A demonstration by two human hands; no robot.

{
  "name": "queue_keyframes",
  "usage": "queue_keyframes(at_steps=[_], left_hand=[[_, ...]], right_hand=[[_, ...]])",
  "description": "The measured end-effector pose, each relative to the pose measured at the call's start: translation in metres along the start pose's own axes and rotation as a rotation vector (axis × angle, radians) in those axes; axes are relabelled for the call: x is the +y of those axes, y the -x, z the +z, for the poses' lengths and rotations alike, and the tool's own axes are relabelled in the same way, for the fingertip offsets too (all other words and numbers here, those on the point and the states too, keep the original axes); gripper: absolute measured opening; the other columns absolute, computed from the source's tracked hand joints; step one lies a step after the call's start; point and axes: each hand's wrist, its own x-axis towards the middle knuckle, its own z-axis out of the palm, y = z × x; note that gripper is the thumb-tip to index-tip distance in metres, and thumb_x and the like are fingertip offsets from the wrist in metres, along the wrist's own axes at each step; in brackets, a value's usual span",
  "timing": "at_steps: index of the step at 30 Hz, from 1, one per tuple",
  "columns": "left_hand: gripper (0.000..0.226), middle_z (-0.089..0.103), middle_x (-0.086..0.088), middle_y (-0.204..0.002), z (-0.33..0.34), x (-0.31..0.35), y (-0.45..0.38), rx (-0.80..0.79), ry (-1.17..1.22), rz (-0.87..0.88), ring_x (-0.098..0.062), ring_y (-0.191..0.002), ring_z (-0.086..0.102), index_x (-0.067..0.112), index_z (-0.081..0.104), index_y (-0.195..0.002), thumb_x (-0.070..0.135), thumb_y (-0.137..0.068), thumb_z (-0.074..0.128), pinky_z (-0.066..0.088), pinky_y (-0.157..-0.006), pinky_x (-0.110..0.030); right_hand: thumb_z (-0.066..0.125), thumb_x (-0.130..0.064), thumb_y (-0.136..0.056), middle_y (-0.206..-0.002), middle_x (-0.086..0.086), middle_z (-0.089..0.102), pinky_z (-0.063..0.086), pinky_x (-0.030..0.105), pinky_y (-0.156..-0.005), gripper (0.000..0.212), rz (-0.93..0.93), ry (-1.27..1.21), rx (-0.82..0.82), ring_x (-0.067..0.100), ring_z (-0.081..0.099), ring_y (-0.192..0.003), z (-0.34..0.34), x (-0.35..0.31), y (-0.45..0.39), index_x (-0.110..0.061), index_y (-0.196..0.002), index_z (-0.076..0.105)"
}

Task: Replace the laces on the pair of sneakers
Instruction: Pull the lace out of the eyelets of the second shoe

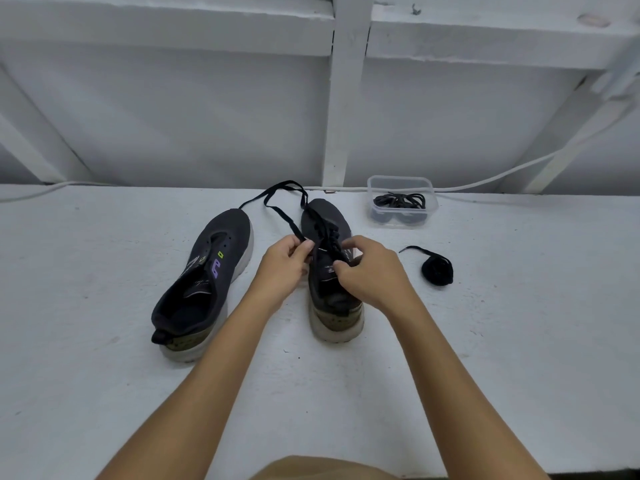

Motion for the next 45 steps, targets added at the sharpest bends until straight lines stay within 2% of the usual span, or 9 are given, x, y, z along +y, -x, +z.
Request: queue_keyframes(at_steps=[8, 12, 15, 19, 24, 30, 36, 41, 45], left_hand=[[0.031, 0.063, -0.004, -0.079, 0.001, -0.001, -0.001, 0.005, 0.008, -0.001, -0.020, -0.077, 0.055, 0.001, 0.058, -0.093, 0.030, -0.102, 0.055, 0.048, -0.073, -0.037], [0.029, 0.070, -0.017, -0.093, 0.002, -0.004, -0.002, 0.004, -0.007, 0.013, -0.021, -0.079, 0.058, 0.005, 0.060, -0.090, 0.032, -0.101, 0.056, 0.050, -0.072, -0.038], [0.024, 0.072, -0.013, -0.095, 0.002, -0.006, -0.002, -0.012, -0.019, 0.040, -0.021, -0.085, 0.066, 0.013, 0.064, -0.091, 0.034, -0.100, 0.058, 0.056, -0.077, -0.042], [0.014, 0.075, 0.001, -0.095, 0.001, -0.007, -0.003, -0.065, 0.005, 0.060, -0.019, -0.096, 0.070, 0.023, 0.072, -0.098, 0.030, -0.100, 0.060, 0.058, -0.086, -0.036], [0.016, 0.074, -0.009, -0.097, -0.005, -0.005, -0.004, -0.084, 0.014, 0.029, -0.020, -0.094, 0.068, 0.021, 0.073, -0.091, 0.029, -0.099, 0.062, 0.052, -0.079, -0.031], [0.019, 0.071, -0.017, -0.101, -0.004, -0.003, -0.003, -0.094, 0.019, 0.019, -0.014, -0.085, 0.061, 0.013, 0.073, -0.093, 0.028, -0.098, 0.064, 0.047, -0.069, -0.028], [0.017, 0.071, -0.016, -0.103, -0.005, -0.003, -0.003, -0.095, -0.009, 0.034, -0.018, -0.087, 0.062, 0.021, 0.074, -0.090, 0.031, -0.098, 0.062, 0.049, -0.071, -0.030], [0.020, 0.075, -0.008, -0.093, -0.006, -0.005, -0.006, -0.043, -0.057, 0.043, -0.019, -0.083, 0.068, 0.017, 0.069, -0.091, 0.032, -0.100, 0.059, 0.049, -0.073, -0.033], [0.015, 0.073, 0.002, -0.084, 0.000, -0.006, -0.008, 0.066, 0.031, 0.037, -0.007, -0.077, 0.070, 0.014, 0.059, -0.094, 0.024, -0.104, 0.053, 0.055, -0.070, -0.024]], right_hand=[[0.070, -0.038, -0.092, -0.110, -0.006, 0.069, 0.044, 0.028, -0.076, 0.022, -0.135, 0.206, 0.022, 0.018, 0.063, -0.106, 0.007, -0.008, -0.028, -0.036, -0.114, 0.074], [0.063, -0.034, -0.097, -0.109, 0.002, 0.056, 0.042, 0.031, -0.075, 0.017, -0.188, 0.206, 0.050, 0.025, 0.059, -0.104, 0.023, 0.000, -0.035, -0.030, -0.110, 0.074], [0.058, -0.032, -0.100, -0.103, 0.001, 0.049, 0.042, 0.031, -0.076, 0.018, -0.219, 0.170, 0.036, 0.025, 0.058, -0.100, 0.023, 0.006, -0.037, -0.027, -0.107, 0.074], [0.056, -0.032, -0.099, -0.106, 0.001, 0.049, 0.040, 0.031, -0.073, 0.018, -0.210, 0.201, 0.053, 0.025, 0.056, -0.104, 0.025, 0.005, -0.040, -0.027, -0.106, 0.072], [0.057, -0.034, -0.098, -0.113, 0.003, 0.055, 0.040, 0.032, -0.071, 0.016, -0.183, 0.188, 0.081, 0.023, 0.056, -0.104, 0.033, 0.003, -0.042, -0.029, -0.102, 0.072], [0.062, -0.029, -0.095, -0.081, -0.005, 0.062, 0.035, 0.023, -0.055, 0.018, -0.160, 0.074, 0.087, 0.018, 0.059, -0.080, 0.036, 0.007, -0.045, -0.034, -0.078, 0.064], [0.062, -0.028, -0.097, -0.077, -0.016, 0.047, 0.042, 0.030, -0.067, 0.014, -0.206, 0.082, 0.073, 0.014, 0.053, -0.083, 0.033, 0.008, -0.047, -0.027, -0.085, 0.068], [0.065, -0.032, -0.095, -0.074, -0.016, 0.057, 0.047, 0.027, -0.071, 0.013, -0.249, 0.039, 0.075, 0.012, 0.062, -0.083, 0.030, 0.009, -0.042, -0.025, -0.094, 0.076], [0.064, -0.039, -0.095, -0.086, -0.010, 0.072, 0.054, 0.022, -0.079, 0.015, -0.152, -0.391, 0.026, 0.003, 0.067, -0.082, 0.015, 0.018, -0.038, -0.028, -0.099, 0.074]])
